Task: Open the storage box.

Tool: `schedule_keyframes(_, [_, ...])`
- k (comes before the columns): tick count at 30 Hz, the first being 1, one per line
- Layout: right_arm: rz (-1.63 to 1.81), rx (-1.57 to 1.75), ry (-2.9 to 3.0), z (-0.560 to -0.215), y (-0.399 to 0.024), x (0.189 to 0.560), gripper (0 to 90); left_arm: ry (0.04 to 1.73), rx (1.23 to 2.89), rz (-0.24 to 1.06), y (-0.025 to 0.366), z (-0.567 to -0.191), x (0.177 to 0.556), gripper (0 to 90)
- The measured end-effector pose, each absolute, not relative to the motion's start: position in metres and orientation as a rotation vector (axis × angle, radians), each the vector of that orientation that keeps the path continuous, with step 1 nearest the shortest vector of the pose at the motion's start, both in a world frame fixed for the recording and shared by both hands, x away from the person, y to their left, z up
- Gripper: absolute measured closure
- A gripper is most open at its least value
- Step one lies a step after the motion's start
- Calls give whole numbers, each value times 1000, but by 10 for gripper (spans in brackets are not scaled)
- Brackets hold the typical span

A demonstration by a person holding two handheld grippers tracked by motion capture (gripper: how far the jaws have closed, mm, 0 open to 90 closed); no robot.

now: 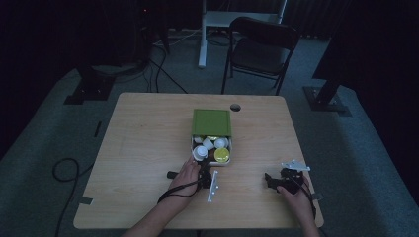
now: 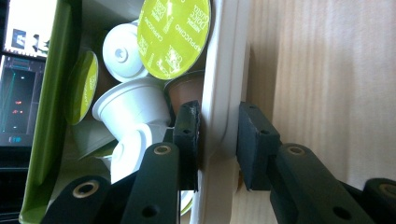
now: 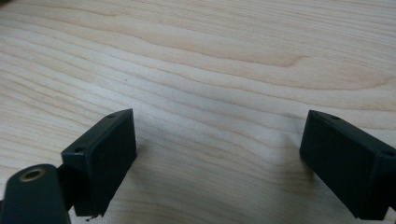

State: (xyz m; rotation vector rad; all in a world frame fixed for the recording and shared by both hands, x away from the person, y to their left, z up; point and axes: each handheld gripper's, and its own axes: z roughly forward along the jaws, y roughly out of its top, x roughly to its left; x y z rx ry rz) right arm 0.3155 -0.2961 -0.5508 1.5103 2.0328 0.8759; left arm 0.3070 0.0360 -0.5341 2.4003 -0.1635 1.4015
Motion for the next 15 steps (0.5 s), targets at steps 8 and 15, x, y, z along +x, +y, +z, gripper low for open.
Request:
schedule_keyframes(8, [876,1511,2032,-551,-296,315,104,-156,2405,1391,36,-534,301,714])
schedule_keyframes(15, [876,1513,2032,-551,-296,315,104,-174,2412,1381,36,-534,290,718])
